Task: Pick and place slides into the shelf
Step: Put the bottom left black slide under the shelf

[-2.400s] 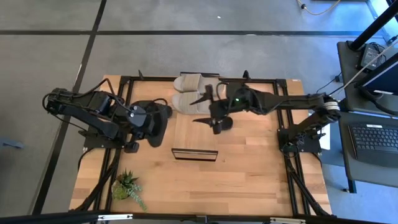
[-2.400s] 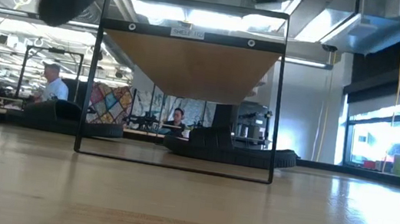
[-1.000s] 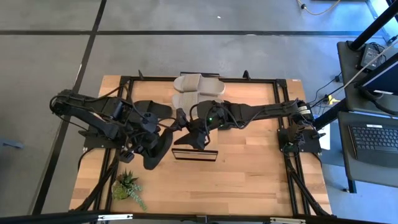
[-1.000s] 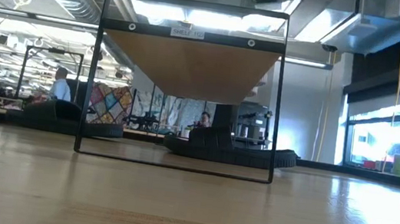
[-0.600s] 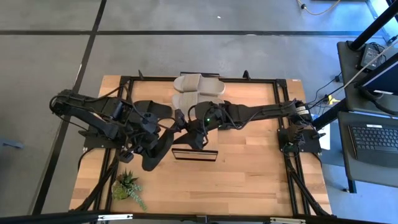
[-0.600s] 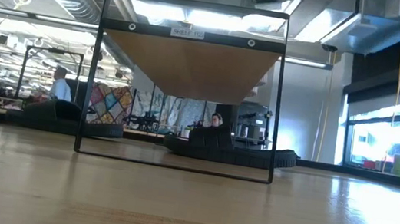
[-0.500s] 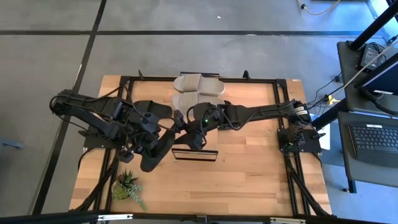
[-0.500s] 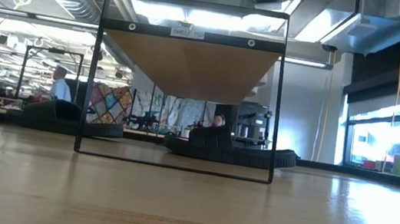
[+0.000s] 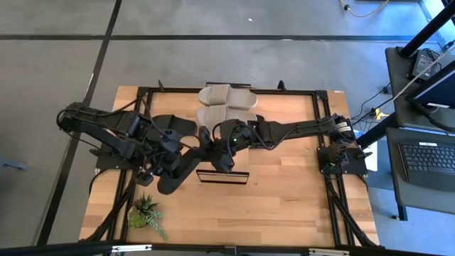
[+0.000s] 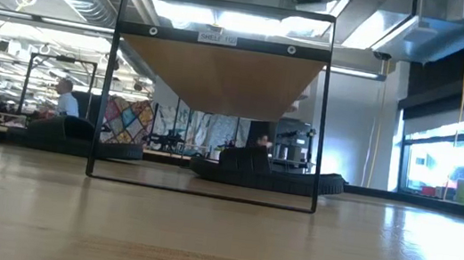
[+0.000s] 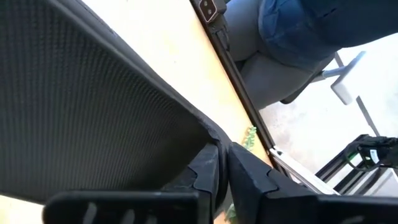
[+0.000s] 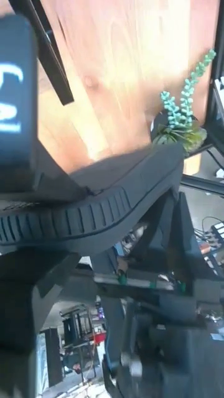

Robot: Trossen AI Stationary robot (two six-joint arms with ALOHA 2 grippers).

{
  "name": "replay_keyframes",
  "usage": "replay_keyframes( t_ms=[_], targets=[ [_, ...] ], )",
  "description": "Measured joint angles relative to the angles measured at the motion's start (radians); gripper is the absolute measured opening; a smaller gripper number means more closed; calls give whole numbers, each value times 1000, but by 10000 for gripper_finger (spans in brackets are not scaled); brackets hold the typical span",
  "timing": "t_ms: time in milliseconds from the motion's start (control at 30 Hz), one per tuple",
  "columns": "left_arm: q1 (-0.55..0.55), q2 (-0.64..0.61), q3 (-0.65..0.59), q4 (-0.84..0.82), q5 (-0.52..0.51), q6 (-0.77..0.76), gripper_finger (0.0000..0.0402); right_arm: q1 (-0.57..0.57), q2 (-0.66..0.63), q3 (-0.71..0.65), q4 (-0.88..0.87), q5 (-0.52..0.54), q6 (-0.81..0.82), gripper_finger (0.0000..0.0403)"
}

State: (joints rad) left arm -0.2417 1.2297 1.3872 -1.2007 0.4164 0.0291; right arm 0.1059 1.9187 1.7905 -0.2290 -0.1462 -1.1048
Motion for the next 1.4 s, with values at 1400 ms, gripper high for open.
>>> replay_keyframes(
  t_ms=[1400],
  targets=[
    [1,-270,0,15,-503,-98,188,78,-27,0,-159,362,110,67]
  ],
)
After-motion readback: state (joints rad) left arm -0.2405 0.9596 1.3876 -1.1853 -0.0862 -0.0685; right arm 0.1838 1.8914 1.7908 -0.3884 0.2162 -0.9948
